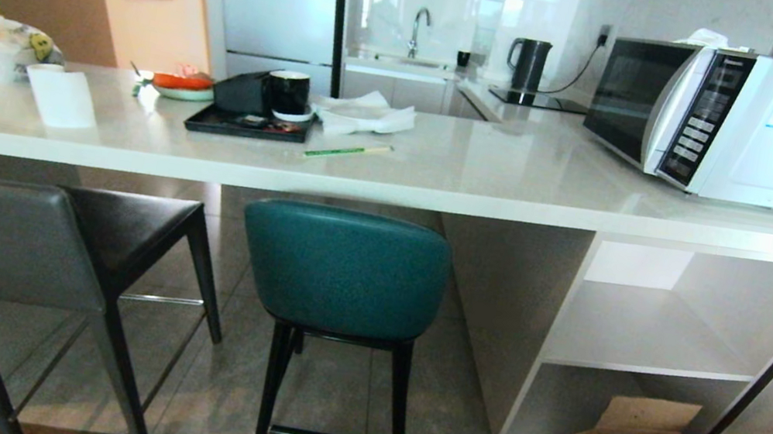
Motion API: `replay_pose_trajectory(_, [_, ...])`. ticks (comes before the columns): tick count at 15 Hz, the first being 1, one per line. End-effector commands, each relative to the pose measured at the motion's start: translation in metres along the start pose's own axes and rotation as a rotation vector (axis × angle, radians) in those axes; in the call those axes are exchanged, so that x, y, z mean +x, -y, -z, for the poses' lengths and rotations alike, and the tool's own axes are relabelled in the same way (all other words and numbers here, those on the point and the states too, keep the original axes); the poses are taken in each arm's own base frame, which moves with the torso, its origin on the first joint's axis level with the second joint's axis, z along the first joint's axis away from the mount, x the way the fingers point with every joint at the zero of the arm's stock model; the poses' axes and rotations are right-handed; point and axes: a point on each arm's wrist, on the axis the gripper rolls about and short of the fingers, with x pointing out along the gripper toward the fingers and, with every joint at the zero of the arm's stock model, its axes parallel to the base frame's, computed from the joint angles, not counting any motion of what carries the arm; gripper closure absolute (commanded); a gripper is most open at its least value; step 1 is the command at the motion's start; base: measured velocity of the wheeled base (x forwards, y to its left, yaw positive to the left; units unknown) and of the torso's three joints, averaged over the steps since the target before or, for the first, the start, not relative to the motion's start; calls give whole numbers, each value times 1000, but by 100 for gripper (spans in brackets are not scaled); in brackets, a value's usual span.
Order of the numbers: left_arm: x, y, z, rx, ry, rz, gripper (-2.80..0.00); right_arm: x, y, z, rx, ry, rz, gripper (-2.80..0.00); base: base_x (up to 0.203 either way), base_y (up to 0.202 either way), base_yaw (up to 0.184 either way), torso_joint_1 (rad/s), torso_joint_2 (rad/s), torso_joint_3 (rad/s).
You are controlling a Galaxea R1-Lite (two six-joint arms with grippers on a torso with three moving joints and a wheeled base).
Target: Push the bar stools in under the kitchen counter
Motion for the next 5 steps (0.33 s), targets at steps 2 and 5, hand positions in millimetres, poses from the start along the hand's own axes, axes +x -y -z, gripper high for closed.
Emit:
replay_pose_trajectory(2, [0,0,0,-17,2,-13,0,1,0,7,14,-22,4,0,0,0,0,0,0,0])
replay_pose_trajectory(5, [0,0,0,-17,2,-13,0,1,0,7,35,-21,7,0,0,0,0,0,0,0])
